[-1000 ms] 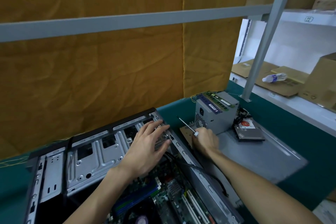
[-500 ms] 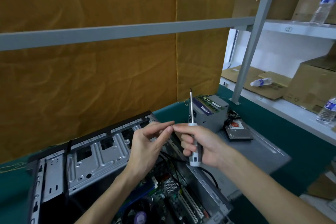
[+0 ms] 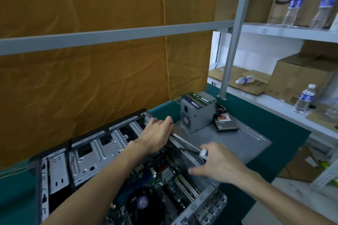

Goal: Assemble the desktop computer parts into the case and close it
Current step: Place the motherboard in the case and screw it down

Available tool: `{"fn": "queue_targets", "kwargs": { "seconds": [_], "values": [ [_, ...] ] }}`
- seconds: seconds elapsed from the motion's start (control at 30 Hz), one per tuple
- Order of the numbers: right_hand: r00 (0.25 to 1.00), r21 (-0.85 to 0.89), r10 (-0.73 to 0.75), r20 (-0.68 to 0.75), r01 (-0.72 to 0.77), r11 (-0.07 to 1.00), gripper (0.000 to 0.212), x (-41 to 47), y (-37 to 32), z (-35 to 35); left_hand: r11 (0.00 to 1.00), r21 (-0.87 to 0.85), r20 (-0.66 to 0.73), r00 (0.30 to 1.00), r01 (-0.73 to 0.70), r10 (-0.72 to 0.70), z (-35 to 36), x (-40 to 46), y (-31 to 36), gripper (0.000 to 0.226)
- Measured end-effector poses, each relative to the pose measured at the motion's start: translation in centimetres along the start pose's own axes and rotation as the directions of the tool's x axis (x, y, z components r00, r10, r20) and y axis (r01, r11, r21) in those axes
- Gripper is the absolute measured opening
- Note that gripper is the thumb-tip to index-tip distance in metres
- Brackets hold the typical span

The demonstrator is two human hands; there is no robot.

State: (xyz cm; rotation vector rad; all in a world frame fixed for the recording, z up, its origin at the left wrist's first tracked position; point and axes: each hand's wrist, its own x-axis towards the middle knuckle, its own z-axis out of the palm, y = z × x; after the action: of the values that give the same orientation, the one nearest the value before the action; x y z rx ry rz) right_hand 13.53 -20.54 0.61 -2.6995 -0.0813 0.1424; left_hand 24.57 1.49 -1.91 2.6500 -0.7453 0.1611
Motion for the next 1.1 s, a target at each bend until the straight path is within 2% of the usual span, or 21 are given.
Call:
{"fn": "queue_targets", "kwargs": {
  "seconds": [0.2, 0.3, 0.4, 0.6, 0.87, 1.1],
  "values": [
    [0.99, -0.122, -0.045, -0.136, 0.029, 0.992, 0.049, -0.4, 0.0, 0.5, 0.999, 0.028, 0.005, 1.0, -0.017, 0.017, -0.1, 0.2, -1.0, 0.021],
    [0.984, -0.11, -0.067, -0.163, 0.05, 0.993, 0.048, 0.3, -0.6, 0.9, 0.999, 0.036, -0.025, 1.0, 0.01, -0.01, -0.6, -0.2, -1.5, 0.021],
    [0.971, -0.199, -0.131, -0.199, 0.091, 0.976, 0.046, 1.5, -1.6, 1.3, 0.998, 0.048, -0.059, 0.997, 0.051, -0.048, -1.0, -1.0, -2.7, 0.02],
    [0.946, -0.299, -0.269, -0.182, 0.208, 0.932, 0.043, 4.6, -4.2, 1.7, 0.985, 0.036, -0.088, 0.983, 0.166, -0.162, -2.6, -3.5, -6.0, 0.021],
    [0.874, -0.511, -0.47, -0.128, 0.347, 0.786, 0.029, 8.9, -8.1, 2.1, 0.945, 0.031, -0.274, 0.912, 0.326, -0.305, -4.2, -8.4, -8.7, 0.016],
    [0.872, -0.584, -0.481, -0.092, 0.344, 0.735, 0.034, 11.7, -10.8, 2.4, 0.884, 0.169, -0.326, 0.871, 0.437, -0.368, -5.3, -10.5, -9.5, 0.017]
  ]
}}
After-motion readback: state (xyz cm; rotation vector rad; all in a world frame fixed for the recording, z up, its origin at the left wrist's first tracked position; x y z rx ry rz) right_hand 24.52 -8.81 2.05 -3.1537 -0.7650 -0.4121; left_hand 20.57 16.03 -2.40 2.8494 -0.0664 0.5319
